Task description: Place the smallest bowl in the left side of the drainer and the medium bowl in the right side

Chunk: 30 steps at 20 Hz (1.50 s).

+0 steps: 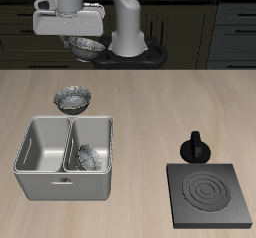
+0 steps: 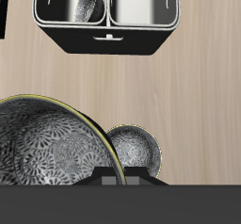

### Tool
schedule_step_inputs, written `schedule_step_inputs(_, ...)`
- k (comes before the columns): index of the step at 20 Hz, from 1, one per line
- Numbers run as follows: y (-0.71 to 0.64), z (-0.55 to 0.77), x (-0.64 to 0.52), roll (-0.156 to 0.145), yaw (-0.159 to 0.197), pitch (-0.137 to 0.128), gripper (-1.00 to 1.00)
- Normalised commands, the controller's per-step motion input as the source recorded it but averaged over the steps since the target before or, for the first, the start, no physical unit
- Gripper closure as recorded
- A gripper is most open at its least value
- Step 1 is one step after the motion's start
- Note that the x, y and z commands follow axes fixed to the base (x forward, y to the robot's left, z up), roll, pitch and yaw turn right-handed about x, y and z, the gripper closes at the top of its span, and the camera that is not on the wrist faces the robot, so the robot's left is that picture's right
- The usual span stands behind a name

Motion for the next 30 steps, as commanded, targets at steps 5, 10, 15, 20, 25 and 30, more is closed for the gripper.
schedule_step_inputs(5, -0.37, 0.00, 0.35, 0.099, -0.018, 0.159, 1.00)
schedule_step_inputs(10, -0.39, 0.09, 0.37, -0.056, 0.051, 0.022, 1.00)
schedule_step_inputs(15, -0.40, 0.18, 0.47, -0.028, -0.026, 0.031, 1.00)
schedule_step_inputs(20, -0.36, 0.19, 0.35, -0.020, -0.083, 0.034, 1.00)
schedule_step_inputs(25, -0.25, 0.16, 0.42, -0.025, 0.028, 0.003, 1.00)
schedule_step_inputs(30, -0.10, 0.04, 0.28, -0.034, 0.042, -0.009, 1.00)
